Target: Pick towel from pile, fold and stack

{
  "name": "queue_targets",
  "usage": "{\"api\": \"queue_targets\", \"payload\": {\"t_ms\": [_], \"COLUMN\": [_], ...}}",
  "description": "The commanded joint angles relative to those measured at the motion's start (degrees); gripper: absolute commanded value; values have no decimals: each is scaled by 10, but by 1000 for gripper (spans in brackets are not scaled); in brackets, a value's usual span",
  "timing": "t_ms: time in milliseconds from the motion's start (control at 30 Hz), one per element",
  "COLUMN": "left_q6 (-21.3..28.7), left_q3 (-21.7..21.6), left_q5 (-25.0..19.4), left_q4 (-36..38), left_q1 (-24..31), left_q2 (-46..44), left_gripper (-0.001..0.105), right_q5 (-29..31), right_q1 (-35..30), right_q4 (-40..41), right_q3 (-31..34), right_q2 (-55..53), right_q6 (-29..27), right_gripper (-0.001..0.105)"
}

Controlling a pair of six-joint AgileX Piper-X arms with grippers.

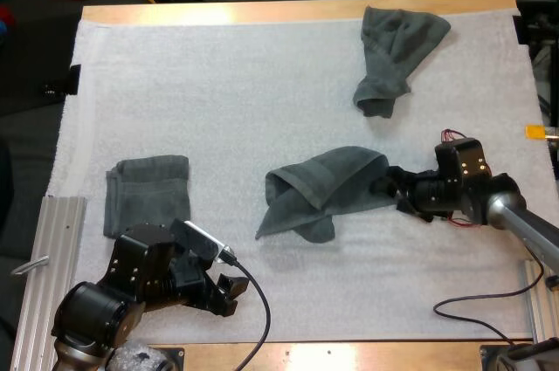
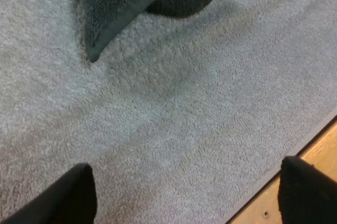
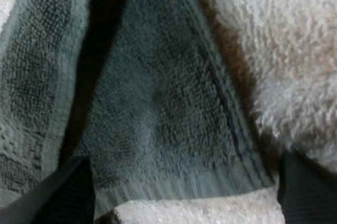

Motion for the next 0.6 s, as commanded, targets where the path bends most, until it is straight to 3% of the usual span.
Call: {"api": "queue_targets", "payload": {"t_ms": [0,167,333,567], "left_q6": [0,0,0,0], "left_q3": [-5,-5,-5,-5], "left_q5": [-2,-2,-2,-2], "left_q4": [0,0,0,0], "left_q1": [-4,-4,-4,-4], "left_q2": [2,2,2,2], "left_gripper": [69,69,69,69], "right_q5": [5,3,5,14], "right_q1": [-2,-2,-2,-2], "right_q4": [8,0,0,0], "right_q3": [1,1,1,1], "right_q2": [14,27,29,29], "right_q6": [0,11,14,14], "right_gripper": [72,70,45,41]}}
